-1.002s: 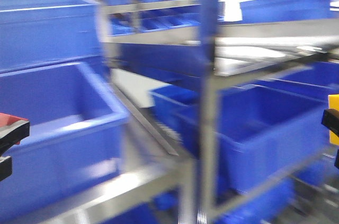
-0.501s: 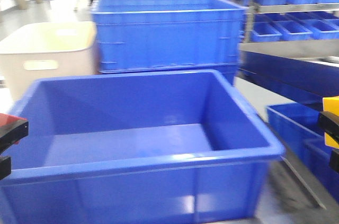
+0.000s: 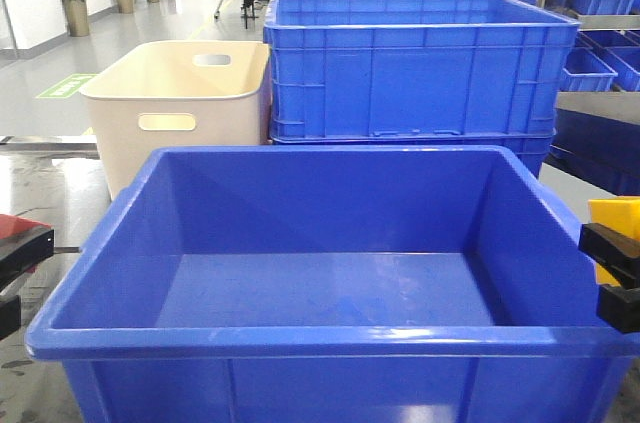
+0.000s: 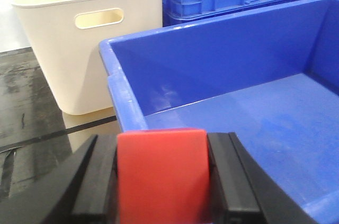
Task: Pick red and yellow blocks into blue bin
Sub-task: 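Extend both grippers with blocks over the blue bin, then open both grippers to drop the blocks into the bin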
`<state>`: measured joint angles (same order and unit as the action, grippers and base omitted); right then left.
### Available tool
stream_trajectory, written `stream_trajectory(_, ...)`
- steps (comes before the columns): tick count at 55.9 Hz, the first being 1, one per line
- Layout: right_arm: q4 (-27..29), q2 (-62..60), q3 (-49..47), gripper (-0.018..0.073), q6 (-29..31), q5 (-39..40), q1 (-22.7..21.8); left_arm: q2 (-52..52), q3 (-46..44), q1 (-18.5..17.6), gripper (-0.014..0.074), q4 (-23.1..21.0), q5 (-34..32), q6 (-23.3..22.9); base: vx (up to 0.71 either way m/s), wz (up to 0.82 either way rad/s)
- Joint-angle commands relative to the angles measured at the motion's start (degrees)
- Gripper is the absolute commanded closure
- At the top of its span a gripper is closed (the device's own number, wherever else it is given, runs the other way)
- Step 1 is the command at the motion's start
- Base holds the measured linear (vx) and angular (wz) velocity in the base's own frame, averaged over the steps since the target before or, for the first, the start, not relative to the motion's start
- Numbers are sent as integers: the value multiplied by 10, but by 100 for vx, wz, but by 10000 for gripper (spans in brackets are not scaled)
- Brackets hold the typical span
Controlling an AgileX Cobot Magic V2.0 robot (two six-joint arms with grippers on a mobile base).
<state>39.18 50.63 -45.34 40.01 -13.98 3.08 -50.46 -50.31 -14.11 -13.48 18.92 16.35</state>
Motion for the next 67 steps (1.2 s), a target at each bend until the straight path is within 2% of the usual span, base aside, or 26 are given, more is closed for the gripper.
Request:
stream_trajectory(1,5,-2,-18,570,3,38,-2,7,-16,0,594,-8,-49,-5,2,7)
stream_trajectory(24,6,-2,-18,570,3,40,-2,7,-16,0,594,-8,-50,-5,0,2)
stream_trajectory(30,17,-2,-18,570,-15,36,-2,7,-16,0,594,-8,-50,-5,0,0)
stream_trajectory(34,31,2,-21,570,-12,35,-2,0,-17,0,594,-29,-74,-5,0,0)
stream_trajectory(41,31,51,-66,570,42,-13,17,-54,-53,-5,594,-94,-82,1,0,0)
stream_trajectory(44,31,84,-95,570,59,-27,40,-88,-82,-18,594,-113,-63,23,0,0)
stream_trajectory(48,31,127,-133,568,77,-24,70,-146,-128,-47,594,-122,-46,79,0,0)
stream_trajectory(54,31,191,-192,561,79,-18,96,-221,-188,-77,592,-128,-49,135,0,0)
stream_trajectory(62,31,246,-247,475,79,-40,97,-286,-252,-93,542,-128,-49,137,0,0)
stream_trajectory(67,31,260,-262,356,79,-55,97,-308,-273,-101,450,-128,-46,137,0,0)
